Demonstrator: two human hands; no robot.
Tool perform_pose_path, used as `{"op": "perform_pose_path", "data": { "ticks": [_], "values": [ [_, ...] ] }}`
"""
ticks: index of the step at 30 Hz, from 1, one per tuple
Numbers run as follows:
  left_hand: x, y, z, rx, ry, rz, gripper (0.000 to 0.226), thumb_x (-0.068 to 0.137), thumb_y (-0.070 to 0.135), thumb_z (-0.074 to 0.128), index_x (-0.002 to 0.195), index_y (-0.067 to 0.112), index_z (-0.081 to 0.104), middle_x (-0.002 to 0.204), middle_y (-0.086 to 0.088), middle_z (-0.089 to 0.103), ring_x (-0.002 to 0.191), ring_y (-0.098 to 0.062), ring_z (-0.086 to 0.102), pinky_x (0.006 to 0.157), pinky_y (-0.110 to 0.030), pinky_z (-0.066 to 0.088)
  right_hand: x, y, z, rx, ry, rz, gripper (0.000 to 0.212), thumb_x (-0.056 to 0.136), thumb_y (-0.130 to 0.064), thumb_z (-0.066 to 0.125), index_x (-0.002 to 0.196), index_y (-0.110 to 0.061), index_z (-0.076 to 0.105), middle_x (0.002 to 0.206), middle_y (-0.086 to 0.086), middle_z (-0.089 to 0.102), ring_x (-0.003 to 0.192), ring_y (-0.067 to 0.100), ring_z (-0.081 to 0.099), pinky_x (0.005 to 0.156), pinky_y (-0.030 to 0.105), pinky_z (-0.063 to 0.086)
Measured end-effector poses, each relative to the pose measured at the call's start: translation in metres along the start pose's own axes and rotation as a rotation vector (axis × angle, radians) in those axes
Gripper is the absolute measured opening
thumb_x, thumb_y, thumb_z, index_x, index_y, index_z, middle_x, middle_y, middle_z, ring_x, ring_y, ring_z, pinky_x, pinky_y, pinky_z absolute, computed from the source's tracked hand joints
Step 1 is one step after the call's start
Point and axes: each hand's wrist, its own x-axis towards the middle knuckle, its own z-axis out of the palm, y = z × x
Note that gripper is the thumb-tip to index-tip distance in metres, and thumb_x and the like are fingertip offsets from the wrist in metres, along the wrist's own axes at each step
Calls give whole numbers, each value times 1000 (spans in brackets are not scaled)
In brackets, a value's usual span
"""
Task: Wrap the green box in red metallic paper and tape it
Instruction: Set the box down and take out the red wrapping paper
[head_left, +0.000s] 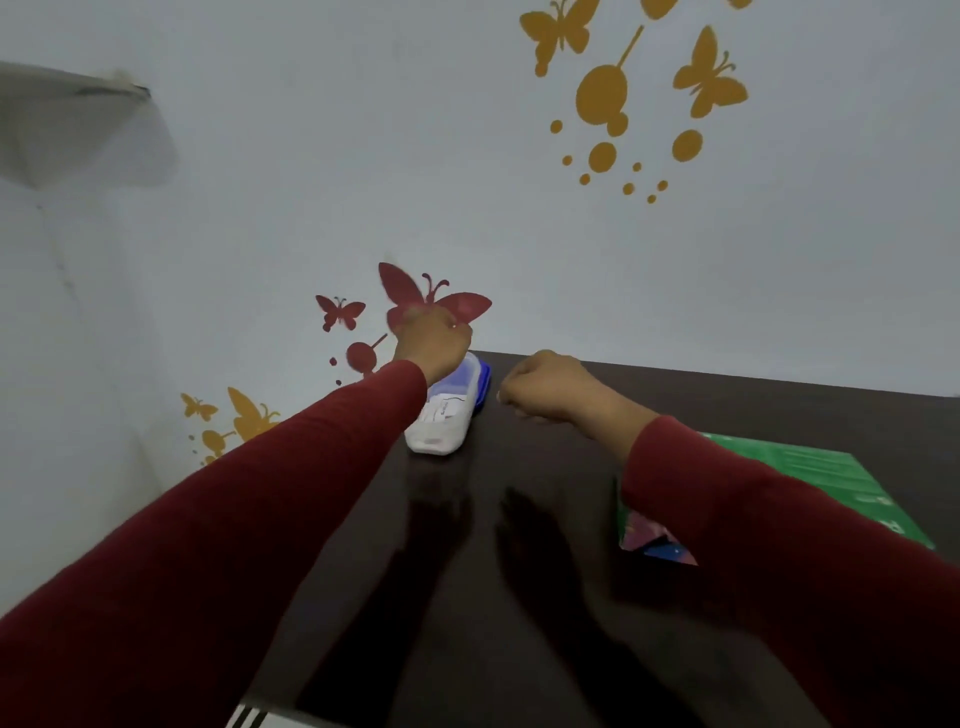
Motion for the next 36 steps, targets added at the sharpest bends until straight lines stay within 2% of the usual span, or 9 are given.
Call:
{"op": "perform_pose_path", "data": {
  "ticks": [2, 5, 12, 15, 18, 23, 29, 33, 36],
  "values": [
    [-13, 25, 8, -49, -78, 137, 19, 91, 22, 59, 92, 8, 72, 96, -5, 65, 83, -17, 57, 76, -30, 45, -40, 6, -26, 42, -8, 0, 21, 94, -16, 59, 105, -6, 74, 98, 10, 78, 90, 26, 79, 82, 37, 63],
    [-43, 76, 29, -18, -287, 298, 33, 93, 34, 65, 121, 17, 70, 128, -3, 60, 108, -16, 59, 92, -25, 44, -98, 27, -59, 32, 18, 3, 19, 96, -17, 59, 103, -9, 74, 89, 5, 81, 80, 22, 80, 75, 34, 63],
    [-129, 176, 84, 286, -754, 429, 49, 103, 41, 55, 146, 16, 56, 153, -7, 52, 141, -26, 46, 115, -33, 36, -186, 101, -91, -301, 104, 208, 17, 95, -26, 54, 83, -16, 62, 70, 4, 76, 62, 22, 77, 55, 31, 60],
    [-142, 186, 89, 397, -736, 409, 51, 104, 50, 50, 142, 18, 60, 151, -7, 55, 137, -27, 49, 112, -34, 39, -200, 129, -93, -326, 184, 296, 34, 97, -40, 54, 113, -11, 63, 104, 12, 72, 90, 31, 76, 80, 39, 63],
    [-150, 180, 78, 440, -715, 350, 56, 102, 57, 47, 141, 20, 62, 148, -8, 57, 132, -29, 54, 107, -34, 43, -206, 139, -86, -60, 203, 306, 47, 99, -44, 53, 132, -11, 52, 125, 13, 64, 104, 31, 69, 85, 43, 63],
    [-177, 143, 35, 403, -648, 248, 63, 103, 58, 45, 117, 1, 69, 124, -21, 68, 95, -30, 61, 78, -31, 43, -202, 122, -62, 210, 223, 234, 28, 96, -20, 55, 120, -12, 66, 120, 10, 66, 108, 31, 68, 92, 49, 61],
    [-191, 62, -58, 413, -471, 39, 47, 99, 58, 49, 100, 14, 65, 105, -11, 65, 90, -23, 61, 70, -30, 42, -192, 50, -9, 325, 59, 100, 36, 99, -10, 56, 131, -21, 67, 120, 4, 64, 82, 14, 65, 48, 24, 54],
    [-198, 17, -105, 428, -403, -66, 39, 100, 51, 51, 98, 13, 63, 107, -12, 64, 86, -22, 58, 72, -30, 42, -177, 2, 38, 288, -51, 45, 37, 97, -7, 55, 131, -17, 67, 127, 11, 67, 102, 31, 71, 75, 45, 65],
    [-200, -6, -118, 423, -380, -133, 43, 102, 47, 51, 95, 7, 65, 115, -20, 66, 71, -17, 53, 64, -29, 40, -171, -18, 58, 260, -96, 20, 35, 95, -5, 54, 125, -15, 69, 124, 13, 69, 103, 36, 72, 82, 53, 64]
  ]
}}
